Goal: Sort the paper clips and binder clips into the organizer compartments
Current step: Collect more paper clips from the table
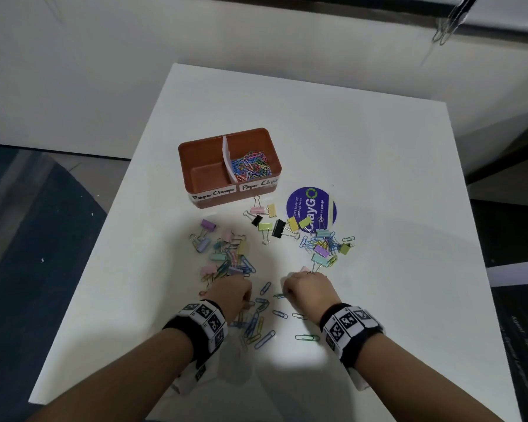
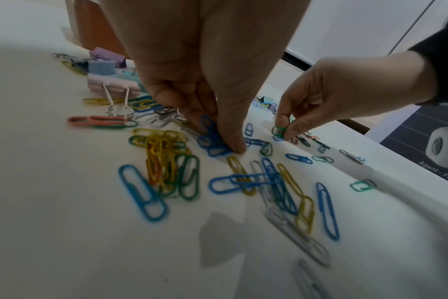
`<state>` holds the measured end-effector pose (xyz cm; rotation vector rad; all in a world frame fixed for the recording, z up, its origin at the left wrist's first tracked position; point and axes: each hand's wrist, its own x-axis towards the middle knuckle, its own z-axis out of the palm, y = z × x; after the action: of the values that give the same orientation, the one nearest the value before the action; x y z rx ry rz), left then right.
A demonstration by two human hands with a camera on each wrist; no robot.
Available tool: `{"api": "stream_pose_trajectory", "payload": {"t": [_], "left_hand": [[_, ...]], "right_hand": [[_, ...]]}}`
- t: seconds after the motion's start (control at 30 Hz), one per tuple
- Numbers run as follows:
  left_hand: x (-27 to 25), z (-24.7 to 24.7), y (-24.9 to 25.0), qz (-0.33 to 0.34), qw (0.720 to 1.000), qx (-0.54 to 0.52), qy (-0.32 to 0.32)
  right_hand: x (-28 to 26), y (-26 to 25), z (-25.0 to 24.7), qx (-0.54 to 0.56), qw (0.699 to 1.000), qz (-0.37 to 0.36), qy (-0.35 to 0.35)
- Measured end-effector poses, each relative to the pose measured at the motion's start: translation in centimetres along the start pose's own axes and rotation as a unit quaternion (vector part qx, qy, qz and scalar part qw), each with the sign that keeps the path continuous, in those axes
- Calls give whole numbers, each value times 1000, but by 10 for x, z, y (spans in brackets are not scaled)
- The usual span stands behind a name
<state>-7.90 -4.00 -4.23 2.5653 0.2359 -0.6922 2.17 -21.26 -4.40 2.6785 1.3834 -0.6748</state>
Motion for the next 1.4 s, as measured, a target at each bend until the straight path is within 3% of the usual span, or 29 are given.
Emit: {"api": "stream_pose_trajectory", "payload": {"t": [0.27,0.53,0.87,1.13,1.4], "left_hand": [[0,-2,-1,34,999,-2,-9],[-15,-17,-24,34,987,-159,15],[-28,10,-11,48,998,0,-27],[-14,6,-8,52,995,83,-33],[-14,12,-9,64,991,116,-28]], "right_hand": [[-4,1,3,124,991,25,-48],[-7,-4,-3,245,969,8,-22],[10,-40,-2,132,988,-6,-85],[6,-39,14,146,989,8,-27],[-14,-31,18,179,983,-2,-30]]}}
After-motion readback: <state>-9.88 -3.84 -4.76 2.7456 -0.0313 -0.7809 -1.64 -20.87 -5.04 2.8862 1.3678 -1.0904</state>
